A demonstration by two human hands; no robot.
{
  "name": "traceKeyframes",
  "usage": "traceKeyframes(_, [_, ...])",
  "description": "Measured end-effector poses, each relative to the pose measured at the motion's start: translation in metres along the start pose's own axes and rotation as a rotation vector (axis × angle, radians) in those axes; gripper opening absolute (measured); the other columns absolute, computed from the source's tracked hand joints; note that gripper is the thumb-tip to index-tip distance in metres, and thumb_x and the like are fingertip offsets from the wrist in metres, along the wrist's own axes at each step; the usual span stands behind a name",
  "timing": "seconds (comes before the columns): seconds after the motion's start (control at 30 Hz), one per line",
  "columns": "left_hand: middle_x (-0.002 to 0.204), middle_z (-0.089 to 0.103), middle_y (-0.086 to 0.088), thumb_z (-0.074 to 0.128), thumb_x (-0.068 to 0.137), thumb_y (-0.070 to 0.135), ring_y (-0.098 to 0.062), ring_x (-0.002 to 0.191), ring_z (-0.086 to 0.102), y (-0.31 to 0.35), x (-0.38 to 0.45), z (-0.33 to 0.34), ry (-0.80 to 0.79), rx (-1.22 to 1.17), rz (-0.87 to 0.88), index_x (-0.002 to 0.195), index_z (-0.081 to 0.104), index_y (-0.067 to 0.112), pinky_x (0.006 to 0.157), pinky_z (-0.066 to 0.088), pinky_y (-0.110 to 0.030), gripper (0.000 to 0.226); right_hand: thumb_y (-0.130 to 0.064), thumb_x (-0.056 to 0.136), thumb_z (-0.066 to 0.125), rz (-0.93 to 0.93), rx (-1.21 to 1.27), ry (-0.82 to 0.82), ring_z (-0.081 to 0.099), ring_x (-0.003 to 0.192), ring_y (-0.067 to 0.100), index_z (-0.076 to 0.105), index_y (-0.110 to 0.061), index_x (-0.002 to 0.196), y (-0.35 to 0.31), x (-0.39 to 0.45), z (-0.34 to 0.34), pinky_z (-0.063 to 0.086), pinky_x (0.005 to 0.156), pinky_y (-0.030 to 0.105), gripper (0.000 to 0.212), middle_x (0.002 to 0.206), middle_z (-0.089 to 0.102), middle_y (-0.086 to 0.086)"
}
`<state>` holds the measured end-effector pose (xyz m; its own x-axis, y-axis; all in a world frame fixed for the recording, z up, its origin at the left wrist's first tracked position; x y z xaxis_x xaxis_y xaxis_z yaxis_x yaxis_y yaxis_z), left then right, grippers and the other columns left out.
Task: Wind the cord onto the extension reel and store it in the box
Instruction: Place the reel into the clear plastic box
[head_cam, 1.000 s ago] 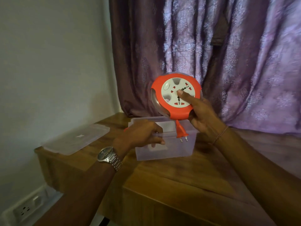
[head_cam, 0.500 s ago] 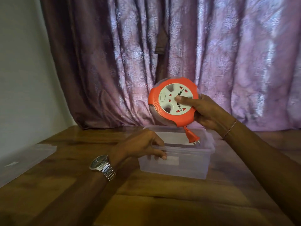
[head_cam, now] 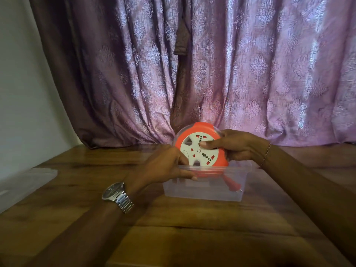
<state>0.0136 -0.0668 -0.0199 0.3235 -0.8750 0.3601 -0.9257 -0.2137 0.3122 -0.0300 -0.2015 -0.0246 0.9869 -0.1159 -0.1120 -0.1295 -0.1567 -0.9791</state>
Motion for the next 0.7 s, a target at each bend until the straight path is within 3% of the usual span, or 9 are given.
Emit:
traceKeyframes(0.1, [0.061,0.074,0.0,0.085,0.079,0.051,-0.017,0.055,0.069,0.002,-0.002,-0.001,0.018,0.025,-0.008,0.062,0.072,0.017,0.062,0.055,-0.043,0.041,-0.015,0.081,0.072,0.035,-0.006,-0.072,0.07,0.097,0.031,0.062,-0.003,0.116,0.004,0.004,0.01,0.057,0.08,0.052,0.039,0.11,0.07,0.02])
traceKeyframes(0.2, [0.06,0.074,0.0,0.087,0.078,0.048,-0.014,0.054,0.069,0.002,-0.004,-0.003,0.05,0.022,-0.017,0.063,0.074,0.015,0.057,0.052,-0.032,0.038,-0.012,0.08,0.071,0.062,0.008,-0.11,0.068,0.102,0.032,0.059,-0.001,0.122,0.01,0.009,0.017,0.055,0.085,0.052,0.045,0.116,0.067,0.022])
traceKeyframes(0.37, [0.044,0.054,-0.003,0.09,0.072,0.051,-0.01,0.045,0.037,0.002,-0.006,-0.011,0.173,0.058,0.013,0.052,0.067,0.012,0.047,0.028,-0.033,0.05,-0.003,0.088,0.062,0.108,0.004,-0.211,0.068,0.102,0.03,0.063,0.0,0.115,0.024,0.013,0.033,0.052,0.091,0.049,0.027,0.114,0.068,0.02])
traceKeyframes(0.5, [0.048,0.061,-0.002,0.093,0.071,0.045,-0.017,0.048,0.049,0.009,-0.007,-0.014,0.191,0.064,0.016,0.051,0.067,0.016,0.046,0.027,-0.021,0.044,-0.004,0.088,0.065,0.167,-0.09,-0.231,0.065,0.109,0.032,0.06,0.0,0.12,0.027,0.014,0.031,0.048,0.098,0.052,0.033,0.119,0.066,0.02])
traceKeyframes(0.57, [0.044,0.054,-0.004,0.093,0.07,0.044,-0.015,0.048,0.044,0.01,-0.008,-0.015,0.205,0.077,0.017,0.048,0.06,0.013,0.046,0.028,-0.021,0.051,-0.005,0.085,0.07,0.192,-0.132,-0.211,0.063,0.113,0.033,0.058,0.002,0.124,0.028,0.016,0.029,0.045,0.102,0.052,0.042,0.122,0.065,0.021])
traceKeyframes(0.63, [0.041,0.044,-0.002,0.093,0.071,0.044,-0.013,0.046,0.037,0.01,-0.009,-0.016,0.205,0.102,0.018,0.048,0.055,0.008,0.047,0.027,-0.02,0.057,-0.005,0.082,0.072,0.197,-0.185,-0.135,0.069,0.101,0.026,0.06,0.004,0.118,0.03,0.02,0.021,0.052,0.095,0.045,0.039,0.11,0.071,0.016])
traceKeyframes(0.7, [0.044,0.049,-0.011,0.092,0.073,0.045,-0.012,0.046,0.033,0.01,-0.008,-0.014,0.189,0.101,0.025,0.051,0.06,0.002,0.047,0.025,-0.021,0.058,-0.007,0.084,0.071,0.164,-0.306,-0.076,0.073,0.08,0.013,0.065,0.002,0.106,0.029,0.022,0.015,0.059,0.078,0.029,0.024,0.088,0.077,0.004])
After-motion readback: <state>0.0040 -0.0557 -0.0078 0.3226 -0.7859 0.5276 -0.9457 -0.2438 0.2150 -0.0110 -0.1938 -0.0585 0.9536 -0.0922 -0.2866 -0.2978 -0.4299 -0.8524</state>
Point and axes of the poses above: each hand's wrist, its own x-axis towards the middle knuckle, its own z-axis out of the palm, y = z × x, the point moved 10 cm from there along x, towards the middle knuckle
